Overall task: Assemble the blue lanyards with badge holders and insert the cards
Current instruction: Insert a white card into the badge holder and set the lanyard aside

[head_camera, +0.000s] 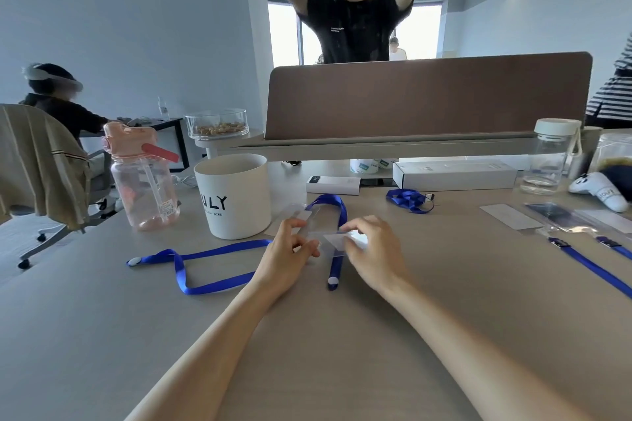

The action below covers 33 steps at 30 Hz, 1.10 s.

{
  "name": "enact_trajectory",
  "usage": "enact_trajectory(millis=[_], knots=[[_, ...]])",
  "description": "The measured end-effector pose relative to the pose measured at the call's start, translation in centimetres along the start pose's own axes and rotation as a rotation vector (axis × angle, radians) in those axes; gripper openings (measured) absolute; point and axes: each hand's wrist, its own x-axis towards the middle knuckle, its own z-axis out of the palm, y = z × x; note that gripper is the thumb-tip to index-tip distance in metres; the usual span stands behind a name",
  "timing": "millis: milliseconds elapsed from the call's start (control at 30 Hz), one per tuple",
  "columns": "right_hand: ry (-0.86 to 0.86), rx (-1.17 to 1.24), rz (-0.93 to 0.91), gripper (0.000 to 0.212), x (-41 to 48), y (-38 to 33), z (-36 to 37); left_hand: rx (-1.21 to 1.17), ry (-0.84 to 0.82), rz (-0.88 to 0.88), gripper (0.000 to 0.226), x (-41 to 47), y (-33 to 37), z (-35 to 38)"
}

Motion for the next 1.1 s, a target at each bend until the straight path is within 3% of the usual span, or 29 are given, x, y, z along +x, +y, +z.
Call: enact_trajectory(millis=[167,1100], knots=[[-0.093,-0.080,-0.206,0.018,-0.39,-0.16,0.70,0.024,-0.009,0.033,0.029,0.19,-0.35,0.12],[-0.126,-0.099,-0.327,0.023,-0.69,-0.54,0.29,0.004,-0.003,0.054,0.031,0.55,-0.77,0.18]])
